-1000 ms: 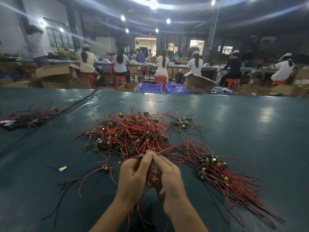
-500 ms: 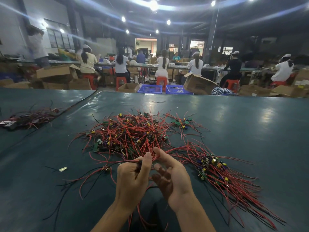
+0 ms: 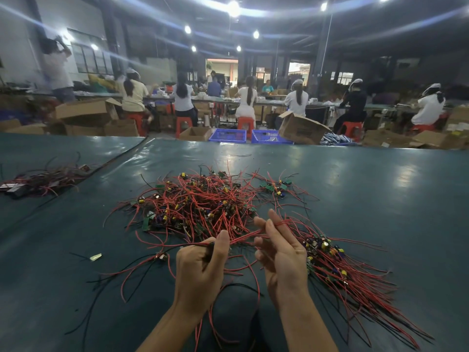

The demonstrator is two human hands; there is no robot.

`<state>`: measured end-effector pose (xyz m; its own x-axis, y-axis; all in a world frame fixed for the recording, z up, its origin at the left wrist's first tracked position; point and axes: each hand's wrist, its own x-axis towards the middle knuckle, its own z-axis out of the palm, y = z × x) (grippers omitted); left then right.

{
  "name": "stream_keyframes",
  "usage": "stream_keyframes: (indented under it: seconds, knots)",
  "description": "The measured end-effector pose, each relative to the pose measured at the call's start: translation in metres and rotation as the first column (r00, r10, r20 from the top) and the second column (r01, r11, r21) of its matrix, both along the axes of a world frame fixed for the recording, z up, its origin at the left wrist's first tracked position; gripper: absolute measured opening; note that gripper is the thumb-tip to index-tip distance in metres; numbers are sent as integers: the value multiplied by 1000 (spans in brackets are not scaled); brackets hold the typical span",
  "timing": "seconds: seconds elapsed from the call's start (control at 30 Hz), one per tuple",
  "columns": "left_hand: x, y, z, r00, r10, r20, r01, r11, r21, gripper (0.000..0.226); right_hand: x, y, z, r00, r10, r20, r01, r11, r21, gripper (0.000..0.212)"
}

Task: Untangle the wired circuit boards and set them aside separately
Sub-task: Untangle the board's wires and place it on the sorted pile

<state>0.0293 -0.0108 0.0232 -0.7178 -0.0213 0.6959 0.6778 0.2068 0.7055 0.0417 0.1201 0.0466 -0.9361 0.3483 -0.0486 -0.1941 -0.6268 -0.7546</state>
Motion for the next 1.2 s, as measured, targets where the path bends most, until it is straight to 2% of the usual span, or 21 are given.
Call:
stream_keyframes:
  seconds: [0.17,0.27,0.37,0.43,0.5,0.57,0.67,0.73,0.8,0.87,0.93,1.0,1.07,1.2]
  knots:
    - [1,-1,1,999,-7,-34,6,999,-47,64,-2,6,-1,998,33,46,-29,995,-91,16]
    - [-1,-3,0,999,0,-38,-2,998,-66,65,-1,10,0,987,141,70,-120,962,-246,15]
    - [-3,-8,1,1000,10,-18,-11,999,-48,65,1,12,0,964,259,58,-225,914,-338,26]
    - [-5,-12,1,1000,24,3,-24,999,-26,65,1,10,0,964,245,100,-215,945,-245,23]
    - [-7,-14,3,999,23,33,-23,1000,-3,66,1,6,-2,987,102,121,-103,995,0,16]
    - [-7,-14,3,999,13,50,-12,1000,-8,68,1,2,-4,998,-34,54,24,984,175,19]
    - [-7,-13,2,999,6,44,-4,999,-47,70,3,-3,-4,985,-157,-66,169,948,271,25]
    - [-7,-13,1,998,6,58,-3,999,-38,69,4,-3,-3,972,-194,-130,223,937,270,24]
    - [-7,-14,2,997,-2,80,3,1000,-14,69,4,-2,-1,983,-156,-98,173,967,189,19]
    - [-8,-15,3,997,-11,80,13,1000,-20,70,4,2,0,999,-43,-11,43,999,17,20]
    - [-8,-15,2,997,-24,76,28,999,-44,72,4,7,1,998,54,37,-47,984,-169,25]
    - [-7,-13,1,994,-48,94,52,998,-46,71,4,12,1,995,87,52,-71,964,-256,28]
    - [-7,-11,0,989,-76,127,79,997,-23,68,4,15,1,994,89,58,-76,976,-205,28]
    - [-7,-9,-1,977,-102,188,91,994,65,65,3,8,0,989,109,99,-119,989,94,48]
